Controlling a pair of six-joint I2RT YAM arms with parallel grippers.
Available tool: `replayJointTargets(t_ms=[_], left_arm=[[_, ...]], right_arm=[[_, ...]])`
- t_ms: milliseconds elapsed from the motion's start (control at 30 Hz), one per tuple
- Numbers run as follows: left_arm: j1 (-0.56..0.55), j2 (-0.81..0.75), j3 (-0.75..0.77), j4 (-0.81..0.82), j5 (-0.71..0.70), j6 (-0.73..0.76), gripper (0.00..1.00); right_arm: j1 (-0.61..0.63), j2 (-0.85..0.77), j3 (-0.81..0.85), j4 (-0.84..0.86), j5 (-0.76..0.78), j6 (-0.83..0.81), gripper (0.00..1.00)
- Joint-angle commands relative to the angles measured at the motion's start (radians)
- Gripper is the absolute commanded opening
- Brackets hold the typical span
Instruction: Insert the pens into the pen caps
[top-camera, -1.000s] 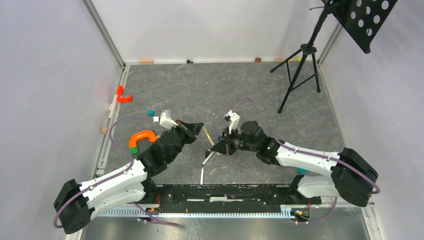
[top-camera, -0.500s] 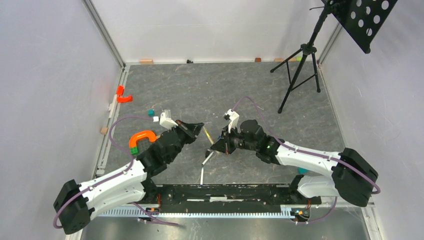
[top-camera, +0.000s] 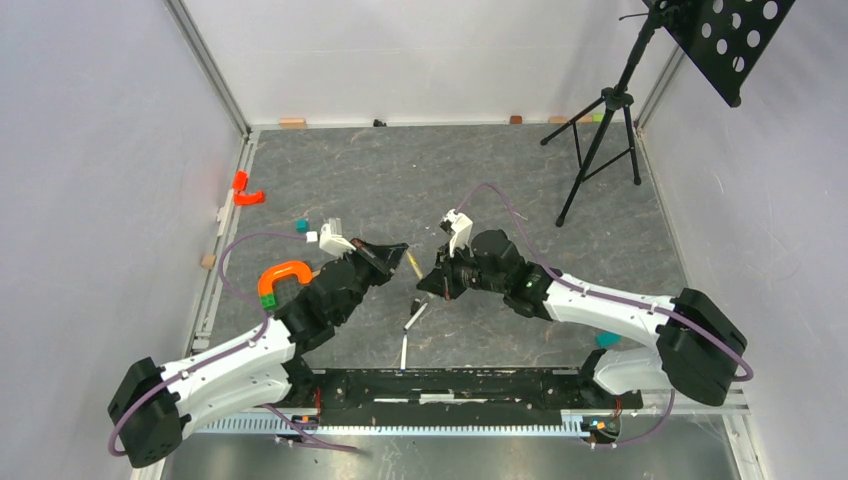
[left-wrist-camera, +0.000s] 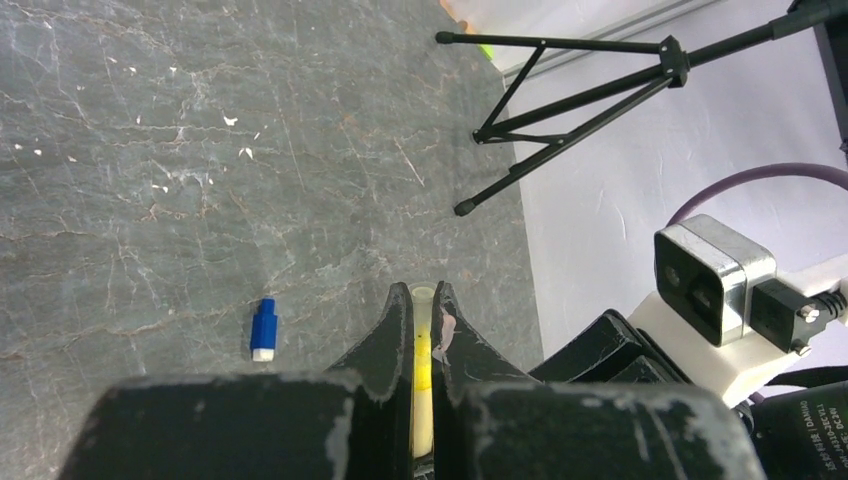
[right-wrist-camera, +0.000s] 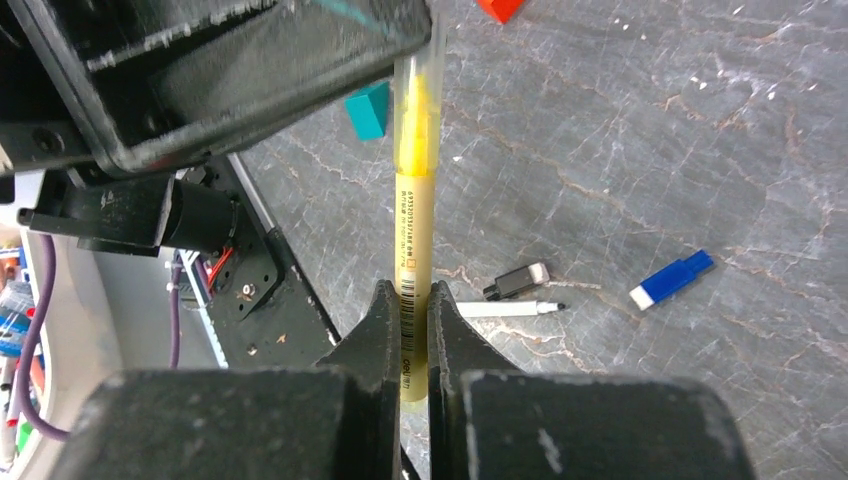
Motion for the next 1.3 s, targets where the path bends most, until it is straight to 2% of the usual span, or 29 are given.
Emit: replayJointTargets(t_ms=[0, 333, 633, 933, 1133, 1233, 1267], left_arm=[[-0.007, 0.007, -0.024, 0.092, 0.055, 0.032, 0.02], [-0.007, 0.020, -0.076, 0.282, 0.174, 0.091, 0.02], [-0.007, 0.054, -0.096, 0.451, 0.336, 0.129, 0.02], [-0.007, 0.054, -0.101, 0.499, 0.487, 0.190, 0.02], [-0.007, 0.036, -0.103, 0.507, 0.526, 0.206, 0.03], [-0.007, 0.021, -0.082, 0.472, 0.513, 0.217, 0.31], [-0.007, 0.018, -0.068, 0.464, 0.515, 0.225, 0.44]], right_arm=[[0.001, 0.013, 0.088, 0.061, 0.041, -0.046, 0.00], [-0.061, 0.015, 0.088, 0.250, -0.065, 0.005, 0.00], [-0.079, -0.033, 0.055, 0.403, -0.175, -0.036, 0.00], [-0.111, -0.096, 0.036, 0.493, -0.287, -0.087, 0.00], [-0.132, -0.130, 0.015, 0.550, -0.340, -0.070, 0.00], [-0.132, -0.139, 0.008, 0.515, -0.348, -0.100, 0.00], [-0.131, -0.142, 0.005, 0.507, -0.353, -0.111, 0.00]])
